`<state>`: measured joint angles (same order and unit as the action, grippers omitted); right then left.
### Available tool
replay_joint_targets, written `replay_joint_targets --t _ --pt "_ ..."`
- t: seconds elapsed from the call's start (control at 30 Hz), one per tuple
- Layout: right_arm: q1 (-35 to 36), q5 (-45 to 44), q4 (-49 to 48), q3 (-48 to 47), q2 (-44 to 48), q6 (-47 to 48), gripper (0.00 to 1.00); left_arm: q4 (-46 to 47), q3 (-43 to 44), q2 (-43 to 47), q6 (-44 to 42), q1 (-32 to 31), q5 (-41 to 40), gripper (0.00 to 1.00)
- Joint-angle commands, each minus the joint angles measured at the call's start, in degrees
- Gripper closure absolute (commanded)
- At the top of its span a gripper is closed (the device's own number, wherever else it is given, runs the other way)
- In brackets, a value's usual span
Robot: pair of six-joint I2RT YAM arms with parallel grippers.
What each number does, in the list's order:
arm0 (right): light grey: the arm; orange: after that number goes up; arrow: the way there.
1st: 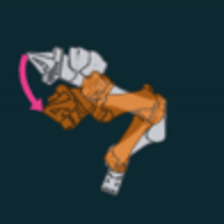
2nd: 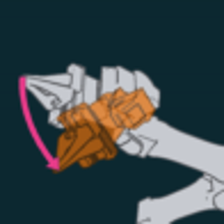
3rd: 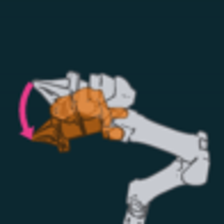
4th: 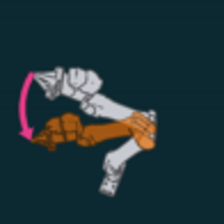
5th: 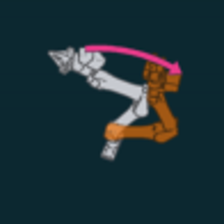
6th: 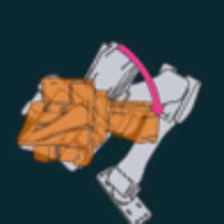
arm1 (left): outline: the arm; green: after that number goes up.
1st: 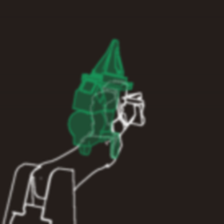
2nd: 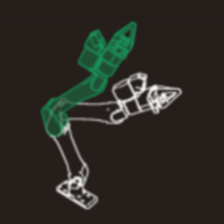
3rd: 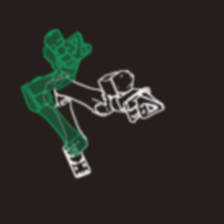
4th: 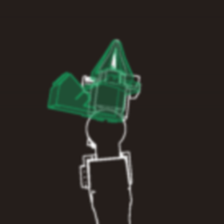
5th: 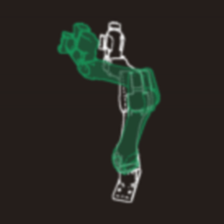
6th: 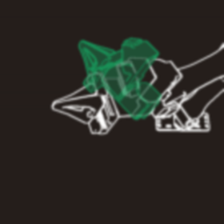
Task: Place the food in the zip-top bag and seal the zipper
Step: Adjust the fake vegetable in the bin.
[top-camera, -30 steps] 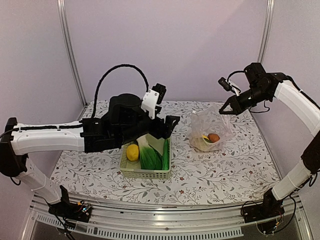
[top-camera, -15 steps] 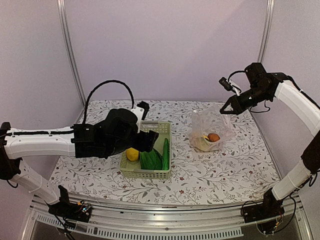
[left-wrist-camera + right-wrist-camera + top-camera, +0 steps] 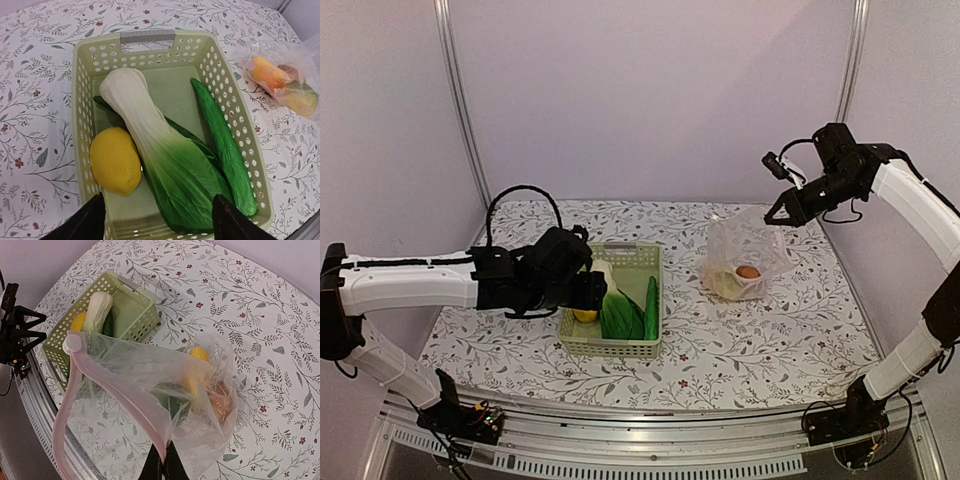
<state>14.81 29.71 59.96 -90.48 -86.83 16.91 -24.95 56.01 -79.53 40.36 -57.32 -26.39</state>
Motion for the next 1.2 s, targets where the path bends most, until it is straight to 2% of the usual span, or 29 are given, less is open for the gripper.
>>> replay_joint_targets --t 0.0,0.37,0.57,0.77,0.93,1.17 --pt "-0.62 -1.67 -0.88 0.0 1.89 0.19 1.0 -0.8 -0.07 -3.46 3.16 1.46 4.49 0.28" --pt "-0.66 -3.51 -2.07 2.46 4.54 0.74 1.0 -2.92 7.18 -14.7 -0.28 5.67 12.6 0.35" --pt "-0.66 -3.22 -2.37 4.55 5.76 0.68 1.0 -1.92 13.7 -23.74 -3.7 7.82 17.67 0.26" --pt "-0.71 -3.17 -2.67 5.08 6.35 0.32 1.0 2.65 22.33 -30.3 -11.5 8.02 20.68 0.25" --pt "-0.68 -3.77 -2.84 5.83 6.88 0.4 1.0 2.98 23.3 -27.48 -17.68 6.51 17.04 0.21" --pt "-0.68 -2.95 -4.08 7.06 7.22 0.41 1.0 -4.73 18.18 -17.3 -16.99 5.47 10.16 0.16"
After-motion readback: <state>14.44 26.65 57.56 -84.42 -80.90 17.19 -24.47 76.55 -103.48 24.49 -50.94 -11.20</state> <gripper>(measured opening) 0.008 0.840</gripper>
